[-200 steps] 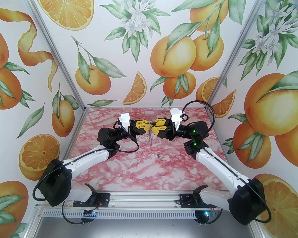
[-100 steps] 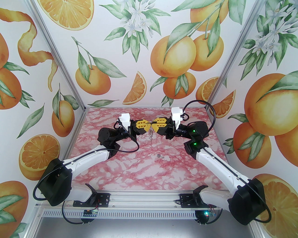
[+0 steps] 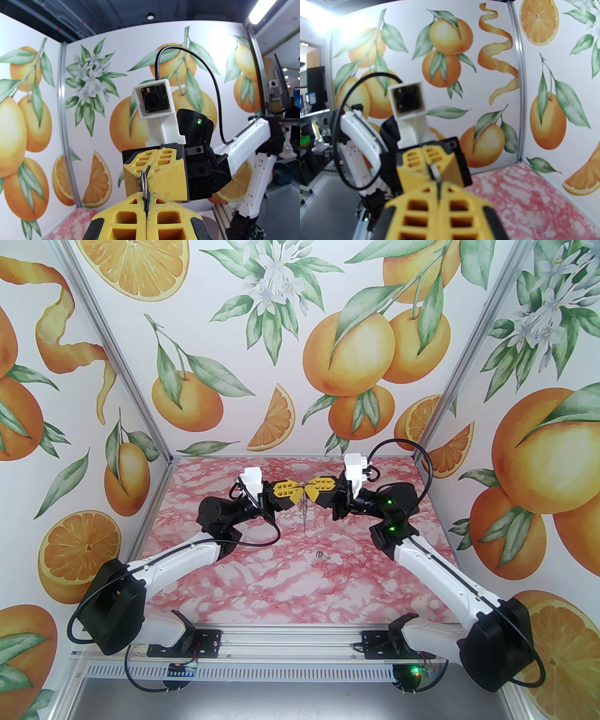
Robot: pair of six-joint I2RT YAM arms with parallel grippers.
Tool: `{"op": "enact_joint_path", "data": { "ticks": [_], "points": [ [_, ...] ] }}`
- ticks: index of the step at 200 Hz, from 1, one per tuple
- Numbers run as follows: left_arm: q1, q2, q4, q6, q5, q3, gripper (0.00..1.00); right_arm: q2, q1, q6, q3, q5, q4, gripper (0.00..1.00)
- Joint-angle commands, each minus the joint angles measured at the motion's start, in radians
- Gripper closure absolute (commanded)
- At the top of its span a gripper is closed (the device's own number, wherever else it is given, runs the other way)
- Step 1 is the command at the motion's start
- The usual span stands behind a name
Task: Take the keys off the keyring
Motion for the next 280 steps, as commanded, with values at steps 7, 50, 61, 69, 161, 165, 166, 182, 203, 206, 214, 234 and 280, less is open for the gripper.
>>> {"op": "enact_joint_path", "data": {
  "ticks": [7, 50, 61, 69, 161, 165, 166, 182, 203, 206, 214, 234, 280],
  "points": [
    [-0.005, -0.004, 0.031, 0.012, -0.006, 0.034, 1.0, -0.029, 0.008, -0.045, 0.02, 0.065, -0.085, 1.0],
    [-0.003, -0.033, -0.054, 0.047, -0.036, 0.031, 0.95, -0.065, 0.007, -0.11, 0.034, 0.086, -0.187, 1.0],
    [-0.003, -0.047, -0.094, 0.064, -0.048, 0.03, 0.93, -0.074, 0.007, -0.124, 0.037, 0.09, -0.233, 1.0],
    [-0.002, -0.053, -0.112, 0.073, -0.053, 0.027, 0.88, -0.08, 0.007, -0.133, 0.04, 0.092, -0.251, 1.0],
    [0.016, -0.149, -0.416, 0.182, -0.116, 0.019, 0.69, -0.133, 0.02, -0.328, 0.117, 0.206, -0.623, 1.0],
    [0.019, -0.154, -0.432, 0.185, -0.116, 0.018, 0.68, -0.134, 0.024, -0.341, 0.125, 0.213, -0.651, 1.0],
    [0.02, -0.155, -0.434, 0.188, -0.116, 0.019, 0.68, -0.135, 0.025, -0.345, 0.128, 0.215, -0.66, 1.0],
    [0.03, -0.173, -0.518, 0.22, -0.112, 0.029, 0.67, -0.137, 0.039, -0.385, 0.148, 0.248, -0.737, 1.0],
    [0.044, -0.187, -0.695, 0.287, -0.098, 0.073, 0.66, -0.142, 0.069, -0.435, 0.171, 0.302, -0.83, 1.0],
    [0.046, -0.188, -0.715, 0.295, -0.099, 0.078, 0.65, -0.141, 0.072, -0.44, 0.175, 0.309, -0.843, 1.0],
    [0.053, -0.192, -0.75, 0.307, -0.101, 0.085, 0.65, -0.141, 0.076, -0.444, 0.184, 0.329, -0.87, 1.0],
    [0.072, -0.208, -0.786, 0.316, -0.081, 0.085, 0.64, -0.143, 0.08, -0.443, 0.188, 0.366, -0.903, 1.0],
    [0.105, -0.191, -0.88, 0.35, 0.009, 0.118, 0.6, -0.144, 0.096, -0.492, 0.217, 0.473, -1.025, 1.0]
  ]
}}
